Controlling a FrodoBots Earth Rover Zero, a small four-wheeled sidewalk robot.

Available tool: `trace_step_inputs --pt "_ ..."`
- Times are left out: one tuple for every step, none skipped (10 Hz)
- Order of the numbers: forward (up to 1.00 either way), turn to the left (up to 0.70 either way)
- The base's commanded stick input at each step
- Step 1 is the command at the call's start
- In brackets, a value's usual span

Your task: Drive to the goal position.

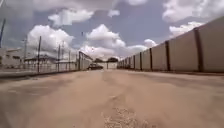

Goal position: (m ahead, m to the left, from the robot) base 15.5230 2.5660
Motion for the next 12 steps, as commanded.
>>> trace_step_inputs --pt "0.6 0.0" --pt "0.6 -0.15" --pt "0.6 -0.15" --pt "0.6 -0.15" --pt "0.6 -0.15" --pt "0.6 -0.15" --pt "0.6 -0.15" --pt "0.6 -0.15" --pt "0.6 -0.15" --pt "0.6 0.0" --pt "0.6 0.0" --pt "0.6 0.0"
